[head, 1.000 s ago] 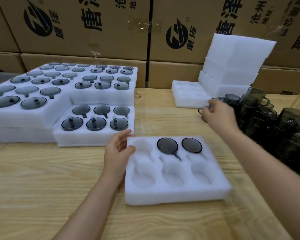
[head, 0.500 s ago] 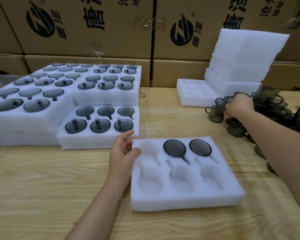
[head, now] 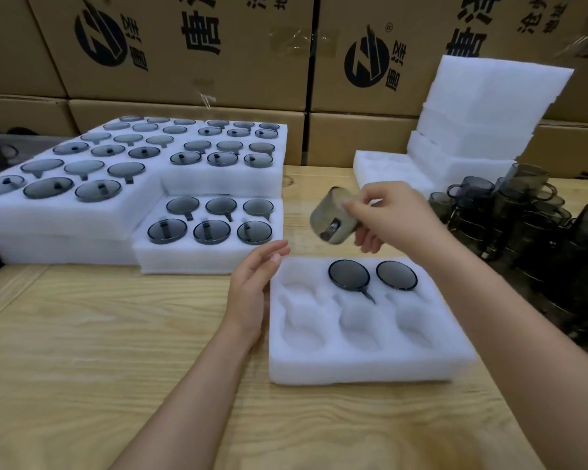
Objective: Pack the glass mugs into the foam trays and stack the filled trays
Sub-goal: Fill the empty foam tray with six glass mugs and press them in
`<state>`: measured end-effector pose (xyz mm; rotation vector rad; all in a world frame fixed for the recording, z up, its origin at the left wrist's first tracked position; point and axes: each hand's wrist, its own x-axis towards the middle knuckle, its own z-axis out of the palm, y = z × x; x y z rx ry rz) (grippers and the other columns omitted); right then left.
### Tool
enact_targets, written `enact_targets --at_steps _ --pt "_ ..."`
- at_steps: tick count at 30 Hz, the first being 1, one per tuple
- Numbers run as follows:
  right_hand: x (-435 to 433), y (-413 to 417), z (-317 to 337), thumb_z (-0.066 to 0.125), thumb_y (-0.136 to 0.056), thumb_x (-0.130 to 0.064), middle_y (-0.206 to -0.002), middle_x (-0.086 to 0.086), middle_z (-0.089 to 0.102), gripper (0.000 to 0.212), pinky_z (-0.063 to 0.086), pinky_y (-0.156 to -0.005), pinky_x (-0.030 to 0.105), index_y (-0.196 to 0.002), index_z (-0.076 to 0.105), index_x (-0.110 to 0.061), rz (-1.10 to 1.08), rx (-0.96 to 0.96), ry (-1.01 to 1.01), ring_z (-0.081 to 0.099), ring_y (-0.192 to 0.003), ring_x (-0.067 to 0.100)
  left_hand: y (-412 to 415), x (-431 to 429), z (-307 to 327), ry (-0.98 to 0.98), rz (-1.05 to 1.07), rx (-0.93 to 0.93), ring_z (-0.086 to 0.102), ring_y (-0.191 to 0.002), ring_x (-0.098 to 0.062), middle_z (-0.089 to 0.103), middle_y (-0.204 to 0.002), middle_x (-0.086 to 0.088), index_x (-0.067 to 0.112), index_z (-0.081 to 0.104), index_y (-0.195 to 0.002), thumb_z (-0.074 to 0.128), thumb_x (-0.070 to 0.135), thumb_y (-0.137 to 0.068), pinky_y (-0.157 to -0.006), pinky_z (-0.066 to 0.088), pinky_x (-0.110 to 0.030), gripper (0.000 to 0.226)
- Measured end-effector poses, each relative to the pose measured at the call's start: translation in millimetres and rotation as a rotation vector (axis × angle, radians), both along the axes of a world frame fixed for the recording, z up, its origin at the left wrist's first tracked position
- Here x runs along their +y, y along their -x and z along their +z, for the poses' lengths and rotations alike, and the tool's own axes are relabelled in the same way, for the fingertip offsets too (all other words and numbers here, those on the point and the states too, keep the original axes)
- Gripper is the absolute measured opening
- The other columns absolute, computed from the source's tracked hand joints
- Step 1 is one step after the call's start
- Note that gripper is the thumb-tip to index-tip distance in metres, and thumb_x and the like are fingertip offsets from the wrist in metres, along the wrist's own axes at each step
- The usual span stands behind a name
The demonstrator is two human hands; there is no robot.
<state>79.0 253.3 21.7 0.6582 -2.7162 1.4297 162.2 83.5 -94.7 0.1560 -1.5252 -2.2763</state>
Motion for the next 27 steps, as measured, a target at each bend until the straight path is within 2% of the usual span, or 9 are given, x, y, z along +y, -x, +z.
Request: enact_targets --at_steps 2,5,8,11,14,16,18,22,27 --pt "-12.2 -13.0 2.8 0.058 -0.086 -0.024 -0.050 0.007 0.064 0.023 0.044 -0.040 0.019 -0.067 0.055 -0.011 0.089 0.000 -0.100 0.059 -0.040 0.016 -0.6 1.9 0.1 0.042 -0.021 0.063 0.060 -0.116 -0.024 0.069 -0.116 -0.001 0.021 0.069 -0.110 0.060 0.025 -0.082 -0.098 0.047 -0.040 0.030" --pt "-23.4 -20.7 2.5 0.058 -0.085 -0.023 -0.054 0.008 0.066 0.021 0.047 -0.043 0.019 -0.069 0.053 -0.011 0.148 0.044 -0.230 0.056 -0.040 0.012 -2.5 4.0 1.1 0.165 -0.044 0.155 0.060 -0.116 -0.010 0.069 -0.117 0.007 0.031 0.067 -0.114 0.058 0.025 -0.085 -0.097 0.047 -0.025 0.031" --pt "-25.9 -18.6 0.4 0.058 -0.086 -0.025 -0.059 0.006 0.066 0.018 0.043 -0.042 0.015 -0.073 0.048 -0.016 0.139 0.109 -0.277 0.052 -0.037 0.002 -2.6 2.0 2.0 0.169 0.030 0.141 0.059 -0.118 -0.016 0.067 -0.122 -0.002 0.027 0.070 -0.108 0.068 0.030 -0.082 -0.100 0.046 -0.032 0.027" --pt "-24.1 -13.2 -3.1 0.061 -0.086 -0.028 -0.065 0.003 0.066 0.020 0.047 -0.049 0.021 -0.090 0.042 -0.022 0.126 0.107 -0.261 0.054 -0.041 0.005 -2.2 1.1 1.8 0.151 0.097 0.157 0.066 -0.104 -0.014 0.073 -0.105 0.001 0.018 0.073 -0.089 0.068 0.019 -0.077 -0.091 0.050 -0.030 0.013" --pt "-26.9 -10.7 -8.8 0.058 -0.090 -0.025 -0.062 -0.003 0.062 0.015 0.047 -0.058 0.024 -0.104 0.054 -0.023 0.205 0.145 -0.370 0.055 -0.048 0.004 -1.7 0.2 0.6 0.182 0.118 0.164 0.068 -0.091 -0.009 0.074 -0.090 0.005 0.013 0.067 -0.090 0.073 0.009 -0.075 -0.081 0.051 -0.022 0.016" --pt "-31.8 -9.9 -13.8 0.057 -0.092 -0.021 -0.059 -0.014 0.054 0.011 0.040 -0.057 0.023 -0.098 0.065 -0.020 0.234 0.191 -0.402 0.053 -0.056 0.005 -0.6 -2.1 -0.1 0.194 0.116 0.160 0.066 -0.093 -0.011 0.072 -0.092 0.002 0.016 0.066 -0.099 0.074 0.008 -0.074 -0.085 0.052 -0.025 0.028" --pt "-35.9 -8.5 -18.4 0.057 -0.091 -0.019 -0.058 -0.019 0.048 0.012 0.037 -0.058 0.024 -0.094 0.068 -0.017 0.225 0.204 -0.404 0.050 -0.059 0.004 -1.2 -2.4 1.1 0.196 0.089 0.155 0.063 -0.096 -0.015 0.071 -0.095 -0.001 0.018 0.067 -0.102 0.064 0.013 -0.076 -0.091 0.049 -0.030 0.027" --pt "-40.3 -7.0 -27.7 0.055 -0.090 -0.019 -0.062 -0.011 0.049 0.014 0.035 -0.062 0.025 -0.093 0.069 -0.019 0.194 0.230 -0.483 0.053 -0.071 0.018 -0.4 -2.4 1.5 0.157 0.047 0.131 0.062 -0.092 -0.012 0.072 -0.089 0.007 0.016 0.069 -0.095 0.059 0.011 -0.074 -0.089 0.047 -0.029 0.024" --pt "-44.9 -10.9 -31.3 0.051 -0.086 -0.013 -0.080 0.002 0.061 0.020 0.043 -0.064 0.029 -0.089 0.069 -0.020 0.171 0.235 -0.555 0.056 -0.080 0.023 0.9 -0.8 -1.0 0.067 0.023 0.075 0.057 -0.096 -0.027 0.064 -0.097 -0.014 0.010 0.066 -0.090 0.058 0.018 -0.080 -0.095 0.042 -0.052 0.015"
